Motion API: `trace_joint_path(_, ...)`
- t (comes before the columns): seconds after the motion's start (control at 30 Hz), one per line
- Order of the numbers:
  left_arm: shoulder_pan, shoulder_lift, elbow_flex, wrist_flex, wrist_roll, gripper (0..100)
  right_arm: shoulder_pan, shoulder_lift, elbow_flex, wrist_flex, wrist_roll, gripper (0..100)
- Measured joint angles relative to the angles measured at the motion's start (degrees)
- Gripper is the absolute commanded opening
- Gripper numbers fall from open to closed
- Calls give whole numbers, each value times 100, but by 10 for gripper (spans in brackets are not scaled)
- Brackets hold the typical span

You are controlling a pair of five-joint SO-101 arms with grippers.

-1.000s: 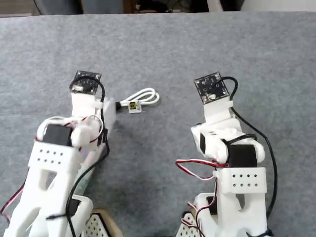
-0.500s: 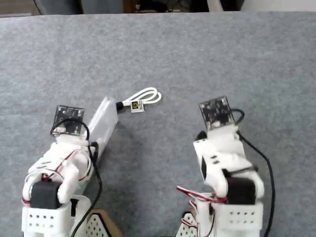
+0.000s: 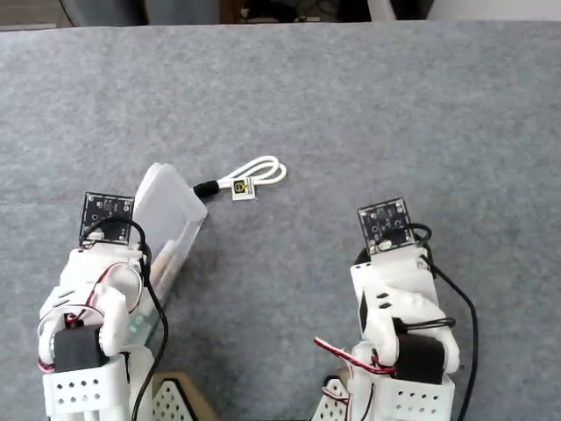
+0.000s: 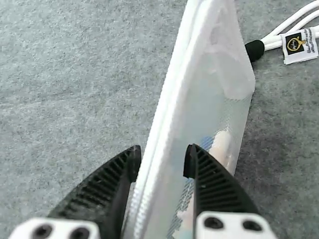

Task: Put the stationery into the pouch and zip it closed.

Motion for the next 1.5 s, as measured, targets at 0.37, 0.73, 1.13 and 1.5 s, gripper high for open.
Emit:
trace_joint_path(0.37, -35, -79, 211, -158, -9, 129, 70, -53, 492, -88, 0, 227)
trace_joint_path(0.73, -387, -1196, -1011, -167, 615, 253, 510, -53, 536, -299, 0, 253)
trace_joint_path(1.13, -1055, -1231, -1969, -396, 325, 263, 510, -53, 536, -299, 0, 313)
trace_joint_path(1.5, 70, -1670, -774, 1064, 897, 263, 510, -53, 809, -299, 0, 279)
